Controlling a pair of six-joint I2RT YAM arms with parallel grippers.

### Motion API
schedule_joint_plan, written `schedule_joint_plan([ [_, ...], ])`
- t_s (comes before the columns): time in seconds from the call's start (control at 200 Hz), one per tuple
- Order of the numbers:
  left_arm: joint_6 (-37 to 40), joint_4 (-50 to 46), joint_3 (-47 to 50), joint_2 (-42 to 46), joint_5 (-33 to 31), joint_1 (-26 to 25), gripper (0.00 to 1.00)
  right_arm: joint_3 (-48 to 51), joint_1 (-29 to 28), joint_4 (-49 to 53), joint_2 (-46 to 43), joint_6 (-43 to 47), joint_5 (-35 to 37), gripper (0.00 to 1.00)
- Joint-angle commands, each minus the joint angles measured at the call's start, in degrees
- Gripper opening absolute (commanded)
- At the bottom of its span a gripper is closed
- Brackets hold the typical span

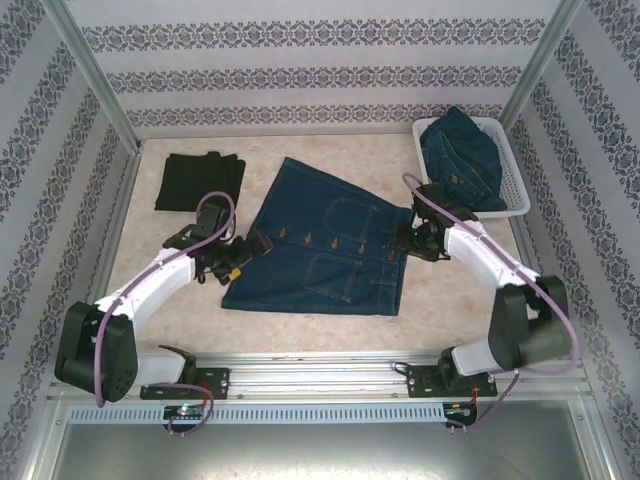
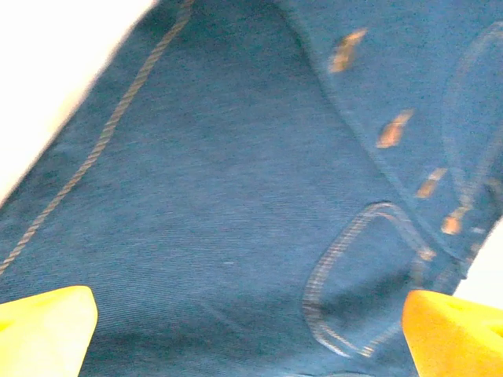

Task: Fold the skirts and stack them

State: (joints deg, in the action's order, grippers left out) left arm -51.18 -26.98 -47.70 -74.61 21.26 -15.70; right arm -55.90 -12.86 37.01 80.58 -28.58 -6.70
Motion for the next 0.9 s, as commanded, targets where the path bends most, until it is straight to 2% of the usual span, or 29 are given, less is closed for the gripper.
schedule_joint_plan([
  [0.0, 2.63, 0.22, -4.29, -4.28, 5.02, -0.86, 1.0, 1.67, -3.13, -2.14, -3.15, -5.94, -6.35, 0.62],
  [0.055, 3.5, 1.28, -6.13, -7.22, 4.9, -1.29, 1.0, 4.34, -3.84, -7.27, -3.5, -11.41, -14.2, 0.74],
  [0.095, 3.97, 2.24, -7.4, -9.47, 4.95, -1.31, 1.0, 5.92, -4.7, -8.9, -3.64, -14.53, -16.14, 0.84],
  [0.12, 4.19, 3.22, -7.99, -10.75, 5.18, -1.33, 1.0, 6.77, -5.23, -8.98, -3.87, -15.68, -16.3, 0.96],
  [0.14, 4.24, 4.1, -8.37, -11.79, 5.19, -1.3, 1.0, 7.39, -5.6, -8.75, -4.15, -16.34, -15.99, 0.98],
  [0.22, 4.09, 8.24, -10.11, -16.12, 5.61, -1.33, 1.0, 10.79, -6.25, -9.11, -5.9, -19.63, -16.18, 0.98],
  [0.345, 3.55, 12.43, -14.05, -23.47, 7.74, -1.46, 1.0, 16.94, -6.3, -14.19, -7.28, -23.04, -23.64, 0.98],
  [0.425, 2.27, 15.24, -14.01, -26.33, 7.93, -1.44, 1.0, 19.56, -6.47, -13.79, -7.12, -22.74, -25.05, 0.98],
  [0.58, 0.96, 12.68, -10.3, -28.06, 0.5, -0.46, 1.0, 22.84, -5.84, -3.8, -7.32, -20.13, -17.49, 0.98],
  [0.679, -0.5, 13.43, -5.81, -27.16, -2.52, 0.48, 1.0, 23.9, -5.84, -0.97, -8.16, -20.34, -14.2, 0.98],
  [0.784, -1.44, 13.46, -3.22, -25.66, -5.74, 2.07, 1.0, 23.04, -5.73, -2.31, -8.69, -20.69, -11.8, 0.98],
  [0.894, -2.43, 15.13, -2.21, -24.62, -7.09, 4.69, 1.0, 19.71, -5.33, -6.92, -3.32, -18.48, -11.74, 0.98],
])
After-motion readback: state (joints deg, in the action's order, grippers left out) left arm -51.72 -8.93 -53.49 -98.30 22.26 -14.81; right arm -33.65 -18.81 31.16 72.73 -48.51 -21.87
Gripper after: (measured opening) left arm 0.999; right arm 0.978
